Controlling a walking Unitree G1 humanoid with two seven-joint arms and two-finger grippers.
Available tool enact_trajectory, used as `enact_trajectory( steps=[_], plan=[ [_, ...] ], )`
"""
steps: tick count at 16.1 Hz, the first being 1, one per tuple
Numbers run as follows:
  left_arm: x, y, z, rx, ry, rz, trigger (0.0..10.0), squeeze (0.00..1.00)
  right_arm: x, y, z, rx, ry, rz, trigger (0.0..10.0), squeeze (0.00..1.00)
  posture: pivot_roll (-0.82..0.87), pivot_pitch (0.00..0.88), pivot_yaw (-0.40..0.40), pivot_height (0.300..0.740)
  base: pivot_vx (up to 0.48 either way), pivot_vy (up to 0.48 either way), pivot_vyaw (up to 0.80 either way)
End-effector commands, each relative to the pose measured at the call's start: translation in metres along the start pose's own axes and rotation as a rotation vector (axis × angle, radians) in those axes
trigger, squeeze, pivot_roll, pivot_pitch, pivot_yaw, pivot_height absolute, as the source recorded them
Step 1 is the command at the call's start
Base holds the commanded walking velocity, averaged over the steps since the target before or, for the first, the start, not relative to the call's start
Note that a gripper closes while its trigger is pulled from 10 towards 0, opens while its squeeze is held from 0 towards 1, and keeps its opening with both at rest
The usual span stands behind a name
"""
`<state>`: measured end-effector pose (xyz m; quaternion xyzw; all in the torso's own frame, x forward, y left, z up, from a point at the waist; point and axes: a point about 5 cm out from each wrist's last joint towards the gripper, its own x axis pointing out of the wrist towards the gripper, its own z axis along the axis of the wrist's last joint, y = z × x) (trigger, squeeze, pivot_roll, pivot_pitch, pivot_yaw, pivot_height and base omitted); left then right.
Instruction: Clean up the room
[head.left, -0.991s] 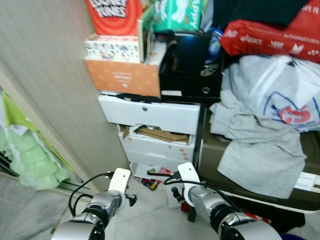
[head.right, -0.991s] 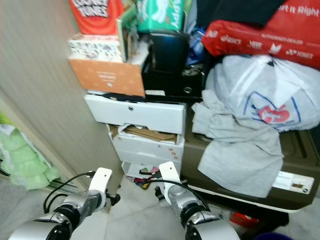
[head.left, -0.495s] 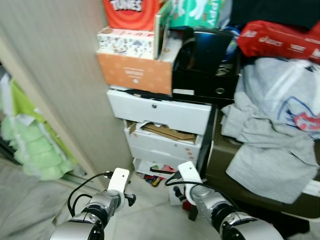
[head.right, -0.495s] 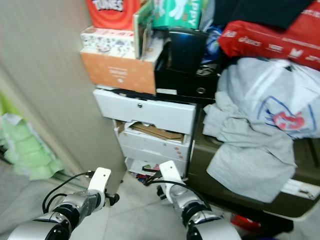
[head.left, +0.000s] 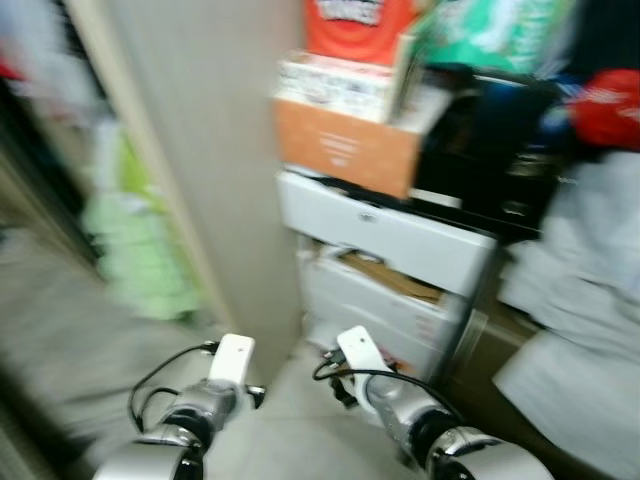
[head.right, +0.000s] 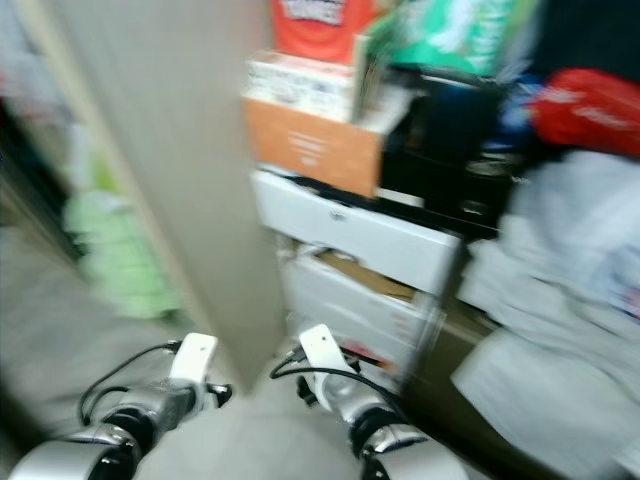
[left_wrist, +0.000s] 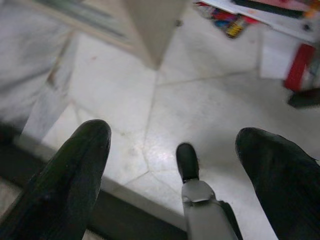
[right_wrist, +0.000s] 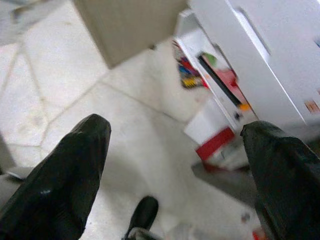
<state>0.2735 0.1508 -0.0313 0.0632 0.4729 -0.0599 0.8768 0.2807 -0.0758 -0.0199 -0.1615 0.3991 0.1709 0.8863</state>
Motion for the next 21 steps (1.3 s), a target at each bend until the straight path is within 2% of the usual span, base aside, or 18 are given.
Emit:
enact_trajectory(
  steps=[1,8,11,17,21],
  plan=[
    [0.000,0.003,0.001,-0.017,-0.008,0.015,10.0,0.00,0.000,-0.001,0.003,-0.019,-0.012,0.005,10.0,0.00,-0.23,0.000,0.037,0.740,0.000,0.000,0.80],
    [-0.001,0.007,0.003,-0.069,-0.024,0.045,10.0,0.00,0.000,0.005,0.006,-0.044,-0.029,0.034,10.0,0.00,-0.22,0.000,0.037,0.740,0.000,0.000,0.80],
    [-0.001,0.012,0.005,-0.157,-0.044,0.071,10.0,0.00,0.000,0.007,0.006,-0.052,-0.037,0.042,10.0,0.00,-0.22,0.000,0.037,0.740,0.000,0.000,0.80],
    [-0.002,0.020,0.008,-0.273,-0.096,0.086,10.0,0.00,0.000,0.015,0.008,-0.071,-0.054,0.071,10.0,0.00,-0.20,0.000,0.033,0.740,0.000,0.000,0.80],
    [-0.003,0.022,0.010,-0.301,-0.118,0.084,10.0,0.00,0.000,0.019,0.010,-0.070,-0.068,0.088,10.0,0.00,-0.20,0.000,0.037,0.740,0.000,0.000,0.72]
  ],
)
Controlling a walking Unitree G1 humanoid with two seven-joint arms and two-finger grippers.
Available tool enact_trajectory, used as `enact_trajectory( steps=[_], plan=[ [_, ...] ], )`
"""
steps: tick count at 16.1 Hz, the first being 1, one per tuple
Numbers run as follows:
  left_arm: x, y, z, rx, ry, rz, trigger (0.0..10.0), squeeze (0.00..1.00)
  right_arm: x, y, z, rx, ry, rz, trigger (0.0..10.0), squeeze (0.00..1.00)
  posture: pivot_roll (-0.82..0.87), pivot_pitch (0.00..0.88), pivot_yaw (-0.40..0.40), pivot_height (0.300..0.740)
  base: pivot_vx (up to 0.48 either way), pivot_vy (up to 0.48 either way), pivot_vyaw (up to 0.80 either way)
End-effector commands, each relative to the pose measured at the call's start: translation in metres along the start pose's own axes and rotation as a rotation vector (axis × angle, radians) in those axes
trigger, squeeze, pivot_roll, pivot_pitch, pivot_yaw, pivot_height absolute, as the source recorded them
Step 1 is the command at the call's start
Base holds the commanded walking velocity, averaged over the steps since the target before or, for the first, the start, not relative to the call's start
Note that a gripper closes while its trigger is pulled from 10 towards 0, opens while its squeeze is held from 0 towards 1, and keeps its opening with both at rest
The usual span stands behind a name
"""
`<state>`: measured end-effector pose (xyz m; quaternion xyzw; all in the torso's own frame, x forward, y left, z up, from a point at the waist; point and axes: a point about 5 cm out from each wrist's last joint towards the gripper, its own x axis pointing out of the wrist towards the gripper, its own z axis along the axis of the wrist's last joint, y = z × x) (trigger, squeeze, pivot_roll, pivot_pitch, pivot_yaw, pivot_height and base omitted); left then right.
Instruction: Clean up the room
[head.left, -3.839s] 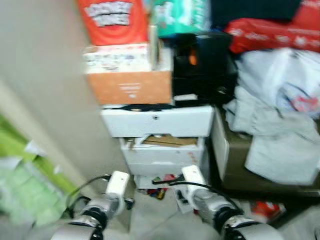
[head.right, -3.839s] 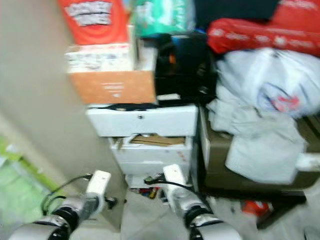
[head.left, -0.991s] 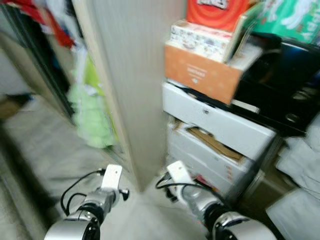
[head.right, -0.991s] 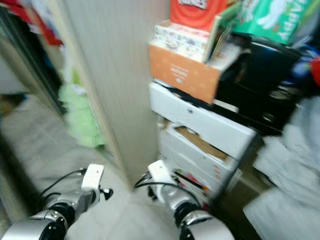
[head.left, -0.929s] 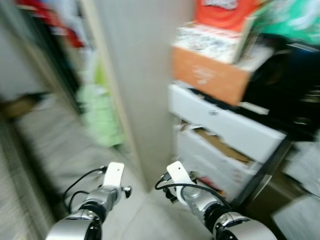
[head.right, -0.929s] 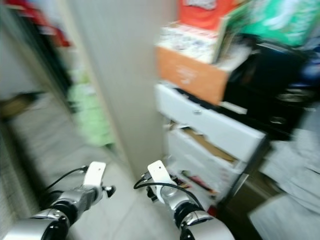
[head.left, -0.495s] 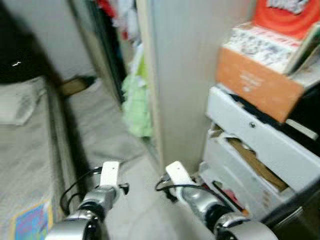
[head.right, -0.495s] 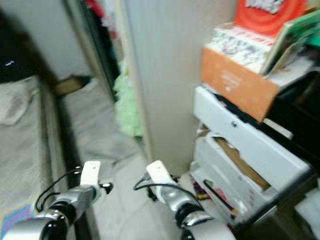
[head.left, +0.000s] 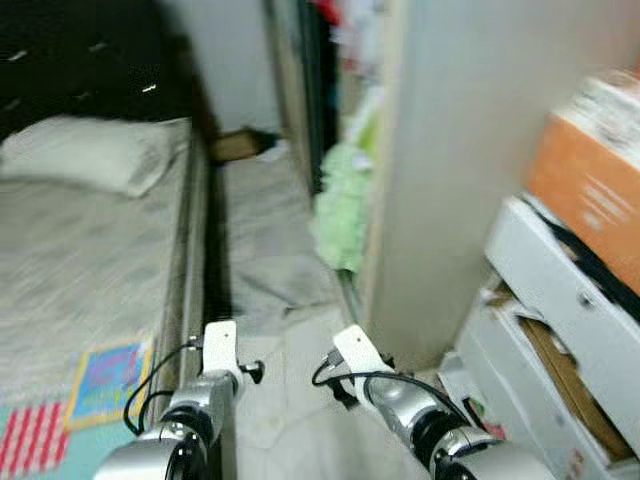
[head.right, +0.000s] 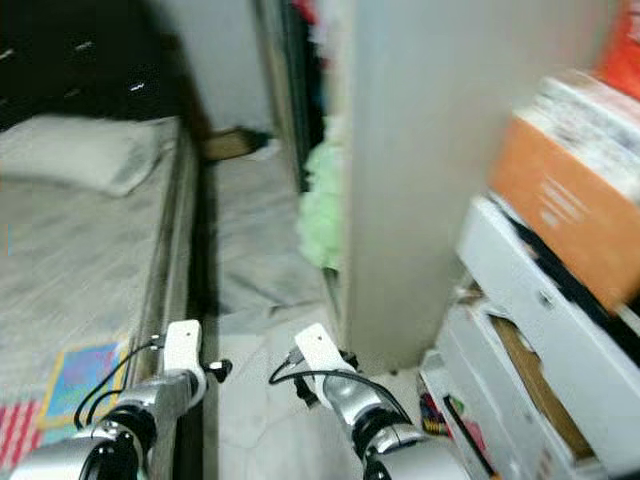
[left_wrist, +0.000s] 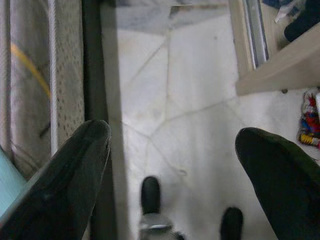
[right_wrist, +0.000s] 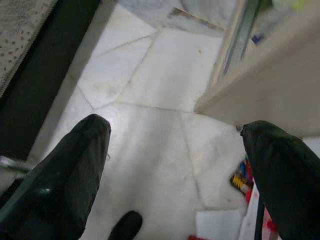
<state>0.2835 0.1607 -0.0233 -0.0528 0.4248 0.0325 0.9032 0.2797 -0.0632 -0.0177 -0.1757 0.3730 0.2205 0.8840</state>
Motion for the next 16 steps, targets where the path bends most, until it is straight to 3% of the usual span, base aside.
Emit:
enact_trajectory(
  steps=[1,4,6,12,16],
  plan=[
    [-0.0005,0.0102,0.0025,-0.011,-0.012,0.023,10.0,0.00,0.0005,0.0071,0.0044,0.012,-0.017,0.020,10.0,0.00,-0.21,0.000,0.040,0.740,0.000,0.000,0.00],
    [-0.0005,0.0113,0.0017,-0.011,-0.013,0.026,10.0,0.00,0.0005,0.0067,0.0044,0.014,-0.021,0.018,10.0,0.00,-0.21,0.000,0.046,0.740,0.000,0.000,0.00],
    [-0.0005,0.0113,0.0017,-0.007,-0.014,0.024,10.0,0.00,0.0005,0.0072,0.0041,0.004,-0.022,0.022,10.0,0.00,-0.21,0.000,0.049,0.740,0.000,0.000,0.80],
    [-0.0005,0.0103,0.0027,0.000,-0.019,0.017,10.0,0.00,0.0005,0.0073,0.0039,0.019,-0.025,0.024,10.0,0.00,-0.22,0.000,0.051,0.740,0.000,0.000,0.00],
    [-0.0006,0.0107,0.0032,0.002,-0.019,0.018,10.0,0.00,0.0005,0.0070,0.0051,0.034,-0.029,0.019,10.0,0.00,-0.22,0.000,0.058,0.740,0.243,0.000,0.00]
  ],
)
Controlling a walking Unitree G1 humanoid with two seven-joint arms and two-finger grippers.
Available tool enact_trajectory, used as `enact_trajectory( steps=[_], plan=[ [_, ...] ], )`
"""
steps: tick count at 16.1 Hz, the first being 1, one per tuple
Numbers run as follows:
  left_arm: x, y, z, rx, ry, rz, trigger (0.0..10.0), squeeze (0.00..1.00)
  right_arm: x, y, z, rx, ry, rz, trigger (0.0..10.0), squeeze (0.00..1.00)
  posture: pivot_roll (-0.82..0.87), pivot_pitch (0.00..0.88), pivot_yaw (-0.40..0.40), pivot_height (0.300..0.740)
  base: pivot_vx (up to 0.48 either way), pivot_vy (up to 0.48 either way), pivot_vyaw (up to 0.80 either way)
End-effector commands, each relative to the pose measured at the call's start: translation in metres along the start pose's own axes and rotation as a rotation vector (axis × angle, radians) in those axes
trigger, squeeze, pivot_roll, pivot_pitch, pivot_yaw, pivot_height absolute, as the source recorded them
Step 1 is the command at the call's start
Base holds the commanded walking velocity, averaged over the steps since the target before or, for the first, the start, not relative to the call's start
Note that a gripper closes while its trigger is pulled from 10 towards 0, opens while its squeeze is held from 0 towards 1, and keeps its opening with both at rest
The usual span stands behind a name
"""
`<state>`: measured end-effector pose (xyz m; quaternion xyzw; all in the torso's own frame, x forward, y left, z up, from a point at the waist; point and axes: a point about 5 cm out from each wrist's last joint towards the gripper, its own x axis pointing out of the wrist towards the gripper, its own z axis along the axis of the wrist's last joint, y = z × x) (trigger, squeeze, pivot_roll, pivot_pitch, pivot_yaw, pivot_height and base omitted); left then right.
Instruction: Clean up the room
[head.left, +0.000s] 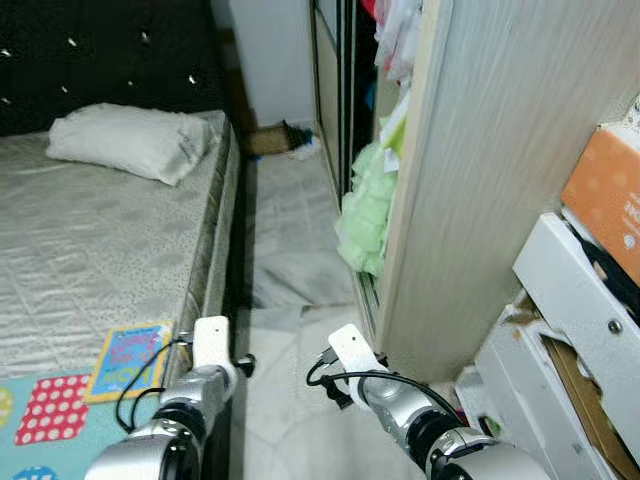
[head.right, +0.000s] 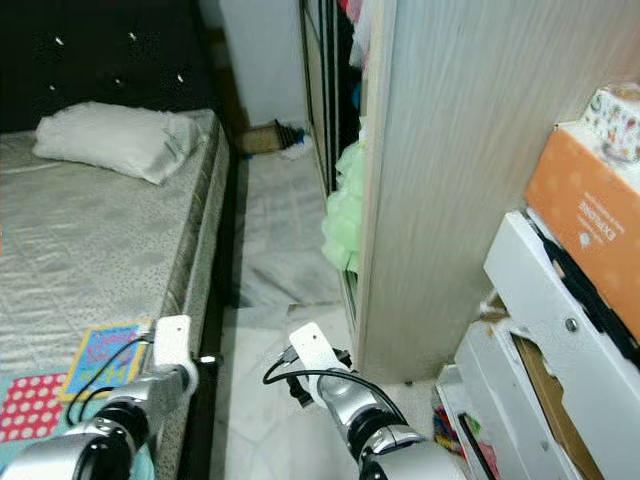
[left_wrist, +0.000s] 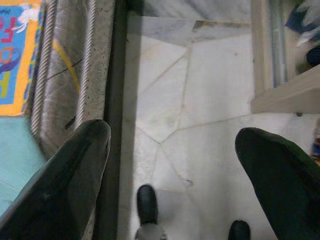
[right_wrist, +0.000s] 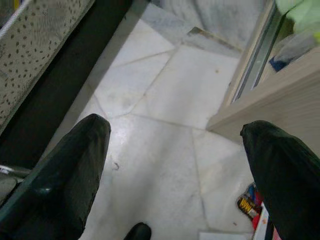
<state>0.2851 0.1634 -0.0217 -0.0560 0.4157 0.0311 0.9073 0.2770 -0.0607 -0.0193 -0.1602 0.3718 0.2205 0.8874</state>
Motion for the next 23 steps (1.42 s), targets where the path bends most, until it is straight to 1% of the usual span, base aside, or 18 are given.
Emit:
enact_trajectory(
  steps=[1,4,6,10,16,19,23],
  plan=[
    [0.000,0.008,0.001,0.007,0.001,0.024,10.0,0.00,0.000,0.003,0.007,0.011,-0.019,0.006,10.0,0.00,-0.22,0.000,0.056,0.740,0.251,0.000,0.00],
    [0.000,0.007,0.001,0.009,-0.002,0.022,10.0,0.00,0.000,0.002,0.009,-0.013,-0.031,0.004,10.0,0.00,-0.22,0.000,0.051,0.740,0.170,0.000,0.00],
    [0.000,0.002,0.005,0.022,-0.012,0.015,10.0,0.00,0.000,0.003,0.011,-0.027,-0.036,0.010,10.0,0.00,-0.22,0.000,0.055,0.740,0.000,0.000,0.80],
    [0.000,-0.003,0.007,0.027,-0.018,-0.003,10.0,0.00,0.000,0.002,0.012,-0.023,-0.038,0.005,10.0,0.00,-0.23,0.000,0.064,0.740,0.000,0.000,0.80],
    [0.000,-0.005,0.009,0.030,-0.020,-0.008,10.0,0.00,0.000,0.001,0.012,-0.024,-0.037,0.003,10.0,0.00,-0.23,0.000,0.066,0.740,0.000,0.000,0.80],
    [0.000,-0.006,0.009,0.012,-0.021,-0.010,10.0,0.00,0.000,0.001,0.012,-0.033,-0.037,0.007,10.0,0.00,-0.23,0.000,0.056,0.740,0.000,0.000,0.80],
    [0.000,-0.009,0.011,0.013,-0.026,-0.016,10.0,0.00,0.000,0.002,0.013,-0.042,-0.038,0.012,10.0,0.00,-0.23,0.000,0.053,0.740,0.000,0.000,0.80]
  ],
)
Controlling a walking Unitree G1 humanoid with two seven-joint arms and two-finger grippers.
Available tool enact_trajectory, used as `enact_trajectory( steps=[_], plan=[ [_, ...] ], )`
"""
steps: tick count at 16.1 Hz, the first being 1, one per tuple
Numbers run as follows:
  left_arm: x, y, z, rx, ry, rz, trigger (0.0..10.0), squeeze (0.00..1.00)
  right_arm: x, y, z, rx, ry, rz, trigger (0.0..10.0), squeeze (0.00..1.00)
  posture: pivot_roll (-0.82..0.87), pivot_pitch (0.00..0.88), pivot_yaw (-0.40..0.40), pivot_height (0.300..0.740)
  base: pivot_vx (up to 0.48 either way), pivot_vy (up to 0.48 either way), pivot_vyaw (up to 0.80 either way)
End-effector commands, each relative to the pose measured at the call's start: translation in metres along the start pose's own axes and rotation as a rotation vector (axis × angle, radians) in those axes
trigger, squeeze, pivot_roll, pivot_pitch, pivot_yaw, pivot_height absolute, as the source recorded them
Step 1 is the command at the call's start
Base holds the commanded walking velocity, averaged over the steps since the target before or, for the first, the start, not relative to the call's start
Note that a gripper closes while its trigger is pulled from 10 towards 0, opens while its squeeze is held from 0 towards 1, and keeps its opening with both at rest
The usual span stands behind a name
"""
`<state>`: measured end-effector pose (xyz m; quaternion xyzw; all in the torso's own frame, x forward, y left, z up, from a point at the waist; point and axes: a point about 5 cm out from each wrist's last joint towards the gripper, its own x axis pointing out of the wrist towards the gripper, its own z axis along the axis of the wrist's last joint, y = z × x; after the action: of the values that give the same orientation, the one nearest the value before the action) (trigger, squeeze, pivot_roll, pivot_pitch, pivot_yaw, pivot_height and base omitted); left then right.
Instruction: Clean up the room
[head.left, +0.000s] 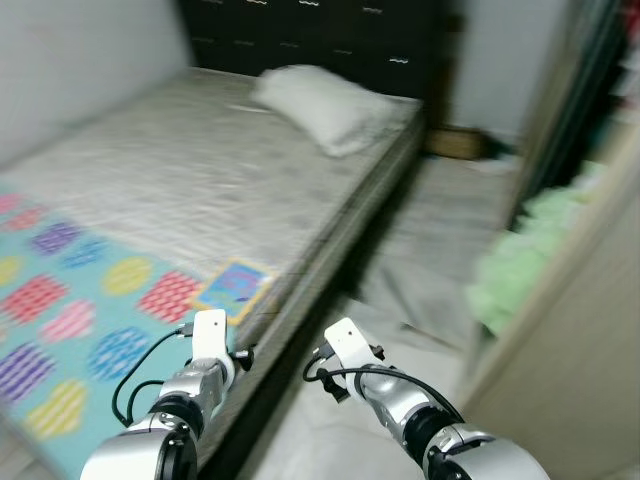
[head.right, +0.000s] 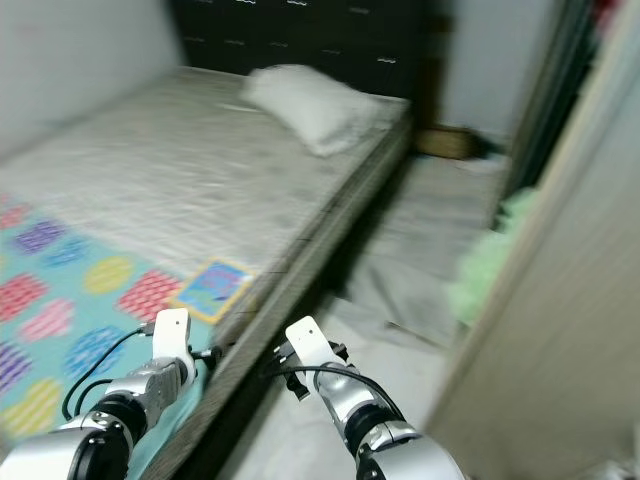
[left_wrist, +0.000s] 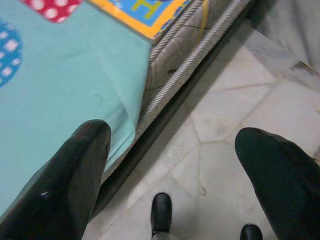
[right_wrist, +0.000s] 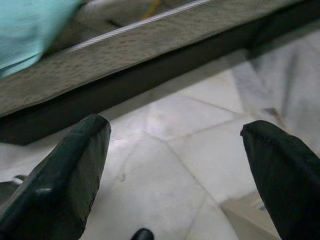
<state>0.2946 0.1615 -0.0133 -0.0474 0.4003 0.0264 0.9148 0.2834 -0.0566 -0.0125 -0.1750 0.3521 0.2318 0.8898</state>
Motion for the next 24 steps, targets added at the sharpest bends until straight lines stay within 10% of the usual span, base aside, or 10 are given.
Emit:
enact_trajectory(
  steps=[1,24],
  plan=[
    [0.0002,-0.0061,-0.0006,-0.007,0.007,-0.014,10.0,0.00,0.0003,0.0028,0.0026,0.001,-0.005,0.010,10.0,0.00,-0.23,0.000,0.053,0.740,0.000,0.000,0.80],
    [0.0001,-0.0079,0.0032,-0.014,-0.036,-0.052,10.0,0.00,0.0004,0.0047,0.0091,0.036,-0.058,0.020,10.0,0.00,-0.24,0.000,0.064,0.740,0.089,0.000,0.51]
  ],
)
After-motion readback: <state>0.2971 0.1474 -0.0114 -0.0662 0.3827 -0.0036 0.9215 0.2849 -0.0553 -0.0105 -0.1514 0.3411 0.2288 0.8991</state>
